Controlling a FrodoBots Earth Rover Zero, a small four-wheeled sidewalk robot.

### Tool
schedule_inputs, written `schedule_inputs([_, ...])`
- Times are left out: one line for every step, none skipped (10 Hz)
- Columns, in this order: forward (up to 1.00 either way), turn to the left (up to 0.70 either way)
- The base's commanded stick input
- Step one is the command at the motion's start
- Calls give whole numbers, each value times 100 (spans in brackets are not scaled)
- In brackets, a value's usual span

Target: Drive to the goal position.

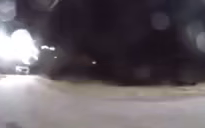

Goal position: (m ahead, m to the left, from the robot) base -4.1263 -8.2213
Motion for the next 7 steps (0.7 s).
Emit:
schedule_inputs([0, 5])
schedule_inputs([0, 4])
schedule_inputs([0, 0])
schedule_inputs([0, 0])
schedule_inputs([0, 0])
schedule_inputs([0, -16])
schedule_inputs([0, -56])
